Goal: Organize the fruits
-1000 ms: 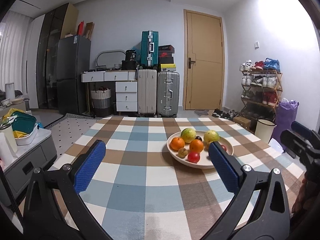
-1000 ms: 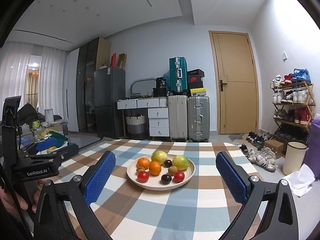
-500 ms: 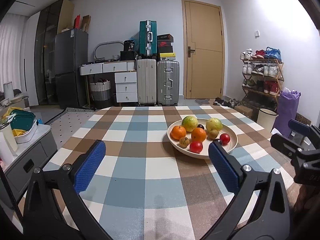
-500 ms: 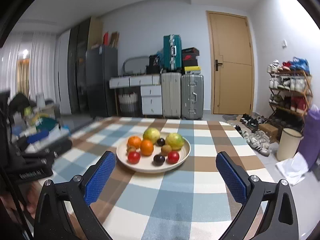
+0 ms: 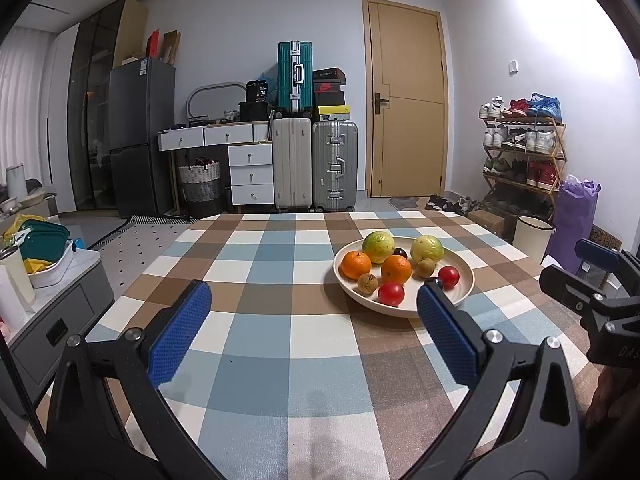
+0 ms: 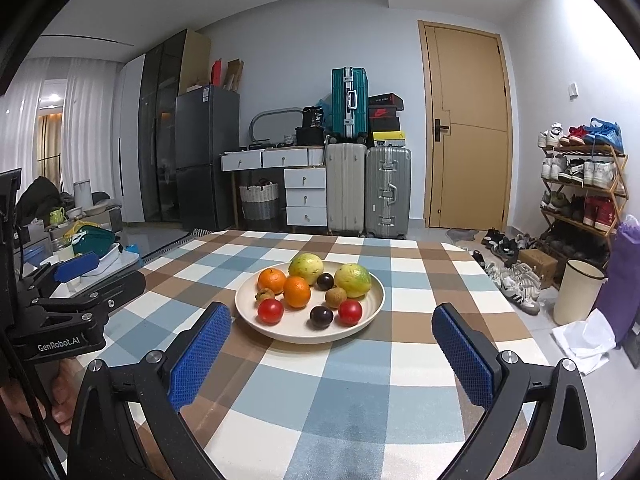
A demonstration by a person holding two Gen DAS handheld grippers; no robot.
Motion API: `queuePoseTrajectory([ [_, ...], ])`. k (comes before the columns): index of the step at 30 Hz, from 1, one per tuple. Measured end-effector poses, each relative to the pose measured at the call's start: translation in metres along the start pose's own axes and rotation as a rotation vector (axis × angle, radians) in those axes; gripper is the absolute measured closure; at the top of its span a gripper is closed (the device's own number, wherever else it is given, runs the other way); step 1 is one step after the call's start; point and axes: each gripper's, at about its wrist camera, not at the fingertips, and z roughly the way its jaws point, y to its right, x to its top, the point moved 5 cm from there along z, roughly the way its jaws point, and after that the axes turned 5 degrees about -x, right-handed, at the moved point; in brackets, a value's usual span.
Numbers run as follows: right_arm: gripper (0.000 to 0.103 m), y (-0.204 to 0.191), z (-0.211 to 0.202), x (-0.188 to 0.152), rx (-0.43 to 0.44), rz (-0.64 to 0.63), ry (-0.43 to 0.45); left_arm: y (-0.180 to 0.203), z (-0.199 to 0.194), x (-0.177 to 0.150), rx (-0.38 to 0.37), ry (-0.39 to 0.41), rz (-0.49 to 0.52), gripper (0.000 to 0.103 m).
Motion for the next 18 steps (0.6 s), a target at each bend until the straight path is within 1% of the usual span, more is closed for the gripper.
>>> queuePoseTrajectory([
  [18,0.0,0.0002,0.0007,0.0,0.0,0.0,0.0,0.0001,0.0023,-0.0015,0.0,0.001,0.0,0.0],
])
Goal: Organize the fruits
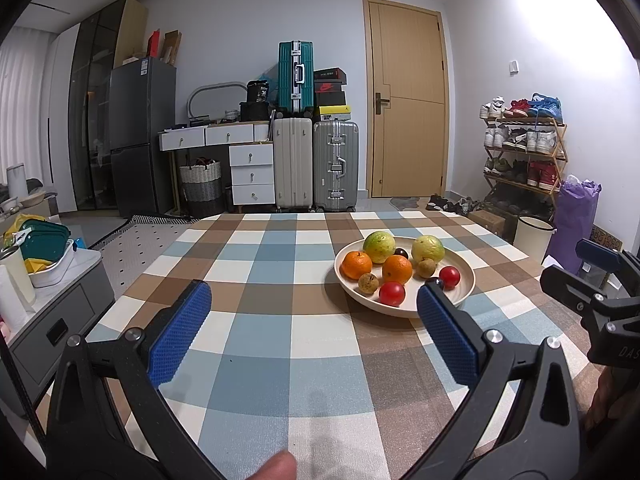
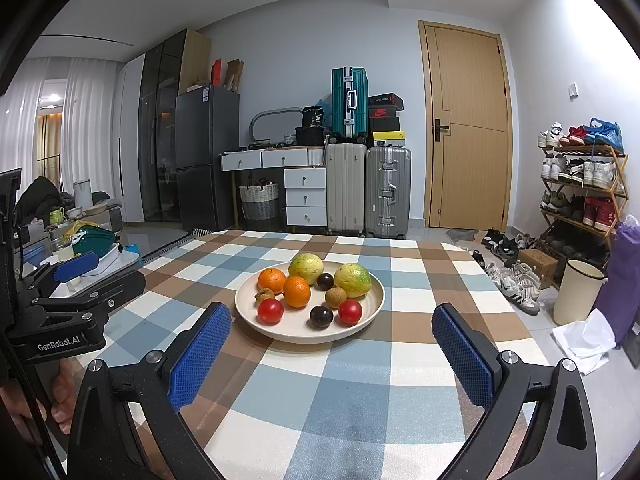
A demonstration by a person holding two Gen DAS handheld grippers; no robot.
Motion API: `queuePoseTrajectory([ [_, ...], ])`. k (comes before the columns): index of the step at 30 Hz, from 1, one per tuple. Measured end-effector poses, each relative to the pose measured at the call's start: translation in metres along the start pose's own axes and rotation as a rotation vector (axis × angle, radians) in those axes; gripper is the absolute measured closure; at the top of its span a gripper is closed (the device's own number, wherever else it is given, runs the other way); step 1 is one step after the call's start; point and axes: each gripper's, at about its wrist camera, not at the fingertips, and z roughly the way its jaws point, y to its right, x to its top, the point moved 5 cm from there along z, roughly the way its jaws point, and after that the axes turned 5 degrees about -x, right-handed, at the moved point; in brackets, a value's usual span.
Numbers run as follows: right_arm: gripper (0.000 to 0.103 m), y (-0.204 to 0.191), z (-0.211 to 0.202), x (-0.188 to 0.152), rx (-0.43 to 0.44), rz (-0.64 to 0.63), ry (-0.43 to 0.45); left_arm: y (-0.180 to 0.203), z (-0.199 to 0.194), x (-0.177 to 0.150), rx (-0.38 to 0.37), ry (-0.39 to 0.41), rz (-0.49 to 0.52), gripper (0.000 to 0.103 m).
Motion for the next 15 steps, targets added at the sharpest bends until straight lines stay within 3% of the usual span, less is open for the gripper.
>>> queuePoseTrajectory([
  [15,0.0,0.0001,-0.0005,0.0002,0.0,0.0,0.0,-0.0004,-0.0016,0.0002,0.0,0.001,-0.001,0.0],
])
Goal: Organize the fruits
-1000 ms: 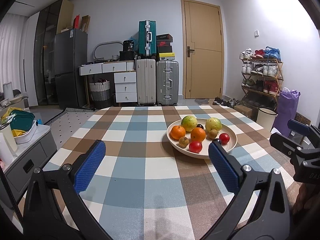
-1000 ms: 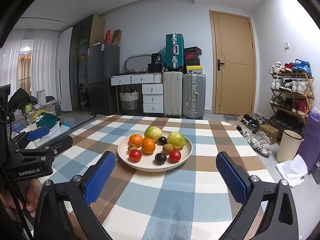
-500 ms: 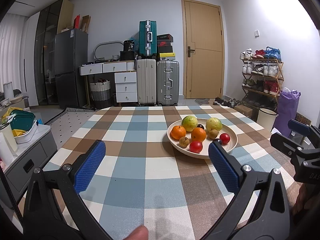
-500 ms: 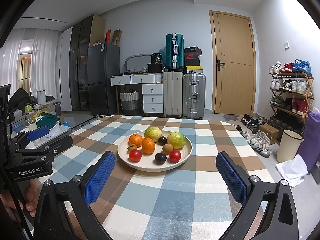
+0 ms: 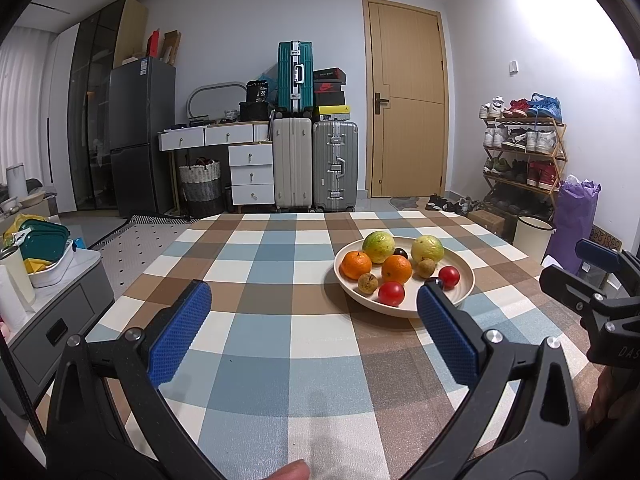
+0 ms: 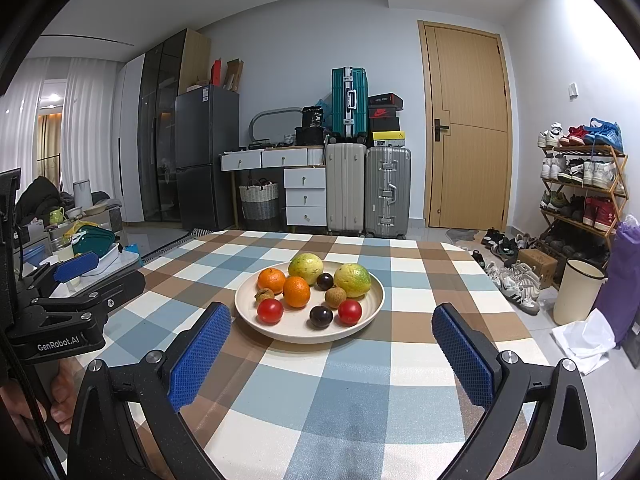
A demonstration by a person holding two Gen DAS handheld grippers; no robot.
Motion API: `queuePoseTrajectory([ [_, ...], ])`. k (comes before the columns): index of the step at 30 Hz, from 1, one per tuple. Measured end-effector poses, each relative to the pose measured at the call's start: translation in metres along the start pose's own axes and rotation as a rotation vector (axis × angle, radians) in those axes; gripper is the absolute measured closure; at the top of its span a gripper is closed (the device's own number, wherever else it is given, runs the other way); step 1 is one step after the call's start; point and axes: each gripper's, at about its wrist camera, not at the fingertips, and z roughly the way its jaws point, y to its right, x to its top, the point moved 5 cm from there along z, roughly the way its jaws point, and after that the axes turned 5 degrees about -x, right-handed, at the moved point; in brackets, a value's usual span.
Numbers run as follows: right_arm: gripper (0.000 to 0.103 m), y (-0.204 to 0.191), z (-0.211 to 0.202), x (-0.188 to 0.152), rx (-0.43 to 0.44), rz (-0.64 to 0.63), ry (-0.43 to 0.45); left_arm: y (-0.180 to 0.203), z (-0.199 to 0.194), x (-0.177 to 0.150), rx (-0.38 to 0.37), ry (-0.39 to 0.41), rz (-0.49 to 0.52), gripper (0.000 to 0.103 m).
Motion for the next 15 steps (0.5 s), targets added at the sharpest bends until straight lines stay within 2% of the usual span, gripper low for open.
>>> queuePoseTrajectory([
  [15,0.0,0.0002,0.0001,0.0001,0.0,0.0,0.0,0.0,-0.0011,0.0001,0.0,0.0,0.001,0.0],
])
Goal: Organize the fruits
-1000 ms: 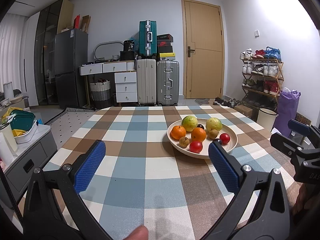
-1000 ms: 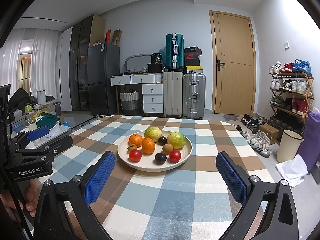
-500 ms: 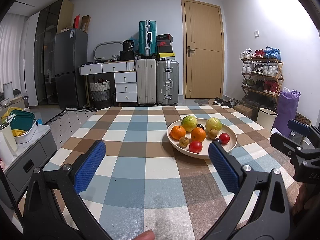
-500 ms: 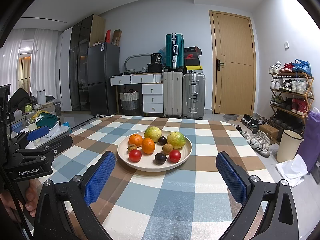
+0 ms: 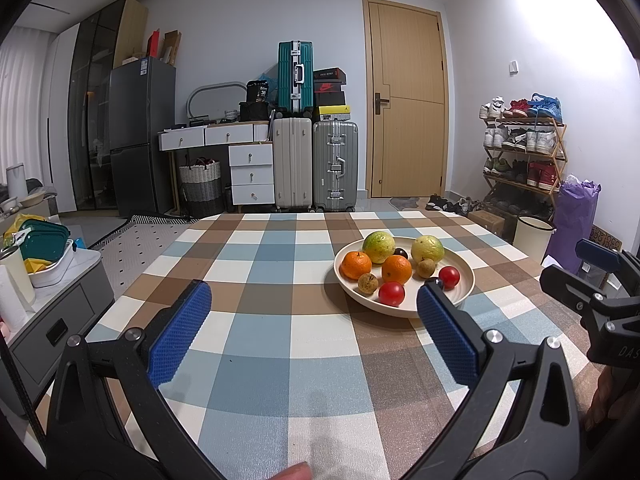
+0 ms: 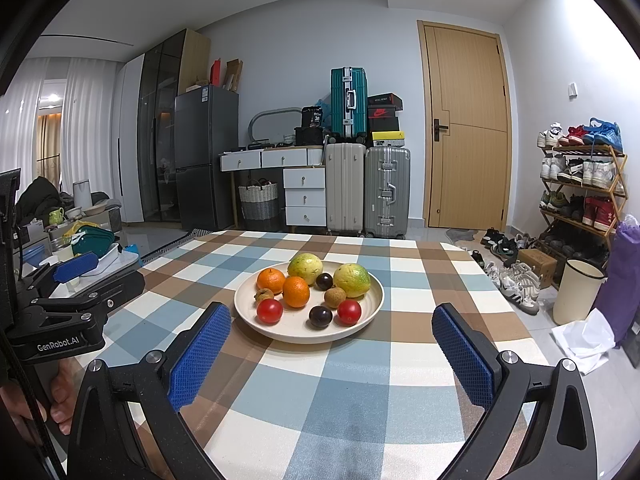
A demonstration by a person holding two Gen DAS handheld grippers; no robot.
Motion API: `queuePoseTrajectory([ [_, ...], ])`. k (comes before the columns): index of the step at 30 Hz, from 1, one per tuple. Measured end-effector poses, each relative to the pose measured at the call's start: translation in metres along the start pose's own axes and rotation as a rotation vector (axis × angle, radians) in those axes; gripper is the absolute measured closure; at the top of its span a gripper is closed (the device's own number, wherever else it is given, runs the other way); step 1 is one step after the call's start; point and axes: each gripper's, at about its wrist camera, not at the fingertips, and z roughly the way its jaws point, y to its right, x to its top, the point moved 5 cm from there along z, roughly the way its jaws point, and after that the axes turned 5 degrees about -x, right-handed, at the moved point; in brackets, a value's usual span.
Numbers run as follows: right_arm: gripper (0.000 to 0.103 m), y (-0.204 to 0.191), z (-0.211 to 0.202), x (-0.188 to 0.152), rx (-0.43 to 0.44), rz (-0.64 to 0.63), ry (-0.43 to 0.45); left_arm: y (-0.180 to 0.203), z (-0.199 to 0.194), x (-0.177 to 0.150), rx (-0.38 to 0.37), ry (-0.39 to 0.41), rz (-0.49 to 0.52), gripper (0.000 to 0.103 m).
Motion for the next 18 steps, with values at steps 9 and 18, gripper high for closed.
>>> queuePoseTrajectory([
  [9,0.0,0.0002,0.0002,0.0,0.0,0.0,0.0,0.0,0.0008,-0.0005,0.0,0.0,0.0,0.0],
  [18,0.0,0.0004,0.0003,0.0,0.0,0.0,0.0,-0.0001,-0.0001,-0.0002,0.0,0.0,0.0,0.0],
])
